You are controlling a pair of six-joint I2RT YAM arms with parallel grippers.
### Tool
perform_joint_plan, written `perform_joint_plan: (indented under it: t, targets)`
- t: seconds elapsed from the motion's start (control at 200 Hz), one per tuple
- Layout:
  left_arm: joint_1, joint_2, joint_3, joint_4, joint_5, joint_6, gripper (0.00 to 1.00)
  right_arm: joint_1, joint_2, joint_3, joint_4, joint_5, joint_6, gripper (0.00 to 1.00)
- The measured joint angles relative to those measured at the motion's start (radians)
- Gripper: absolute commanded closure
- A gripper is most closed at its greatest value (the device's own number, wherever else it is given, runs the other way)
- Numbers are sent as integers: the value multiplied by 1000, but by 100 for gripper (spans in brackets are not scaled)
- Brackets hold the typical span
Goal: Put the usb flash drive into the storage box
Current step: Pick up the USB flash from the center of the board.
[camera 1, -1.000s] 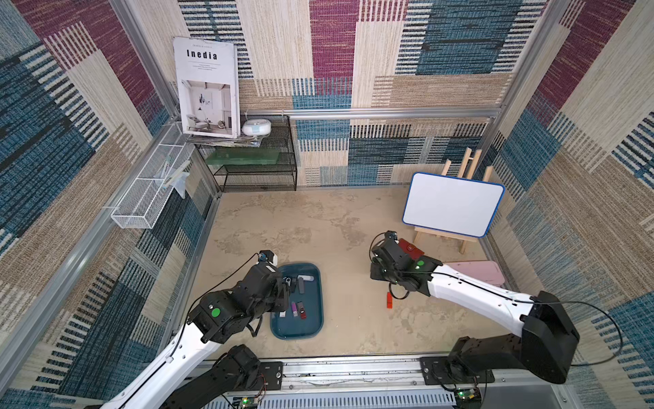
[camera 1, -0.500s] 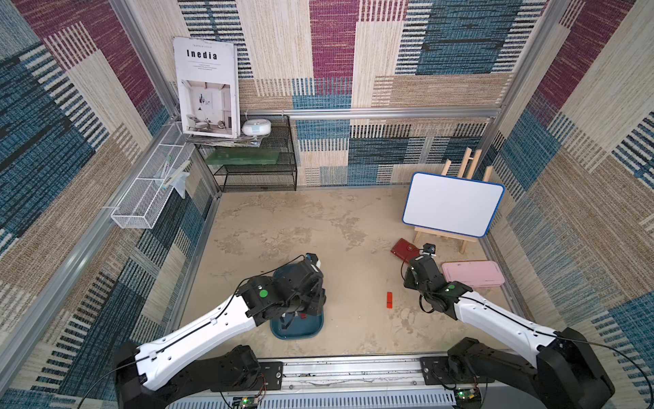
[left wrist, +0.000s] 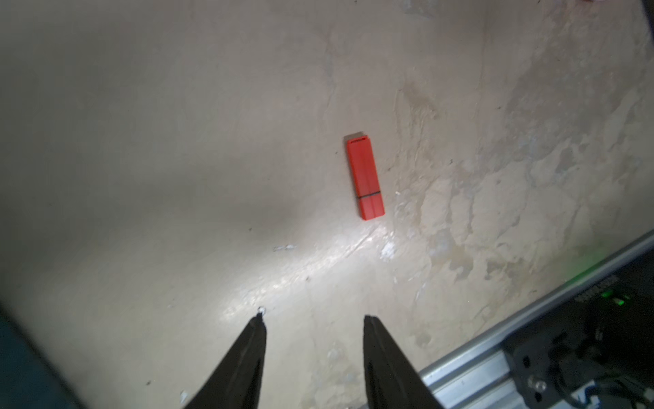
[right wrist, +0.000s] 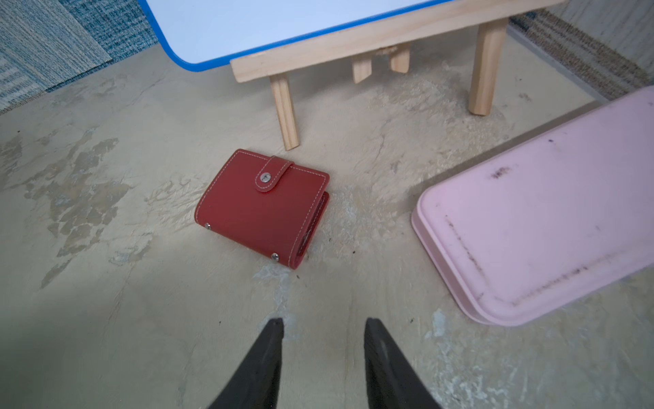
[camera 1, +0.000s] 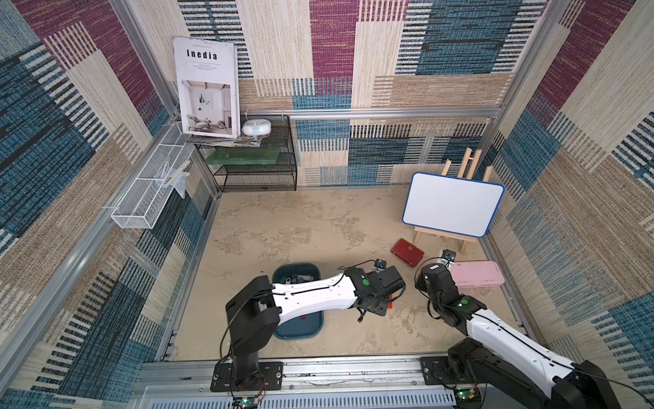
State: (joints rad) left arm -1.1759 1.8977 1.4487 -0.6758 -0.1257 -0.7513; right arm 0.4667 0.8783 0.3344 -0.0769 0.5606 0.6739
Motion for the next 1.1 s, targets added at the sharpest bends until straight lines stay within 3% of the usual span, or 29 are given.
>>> perform_joint_plan:
  t: [0.516,1.102]
  targets:
    - [-17,296,278,-81,-4,-30,54,-9,-11,-8,18,-5,11,55]
    - [-13,394,388,-185,-36,-29,56,-11,-23,-16,56,-13,13,54]
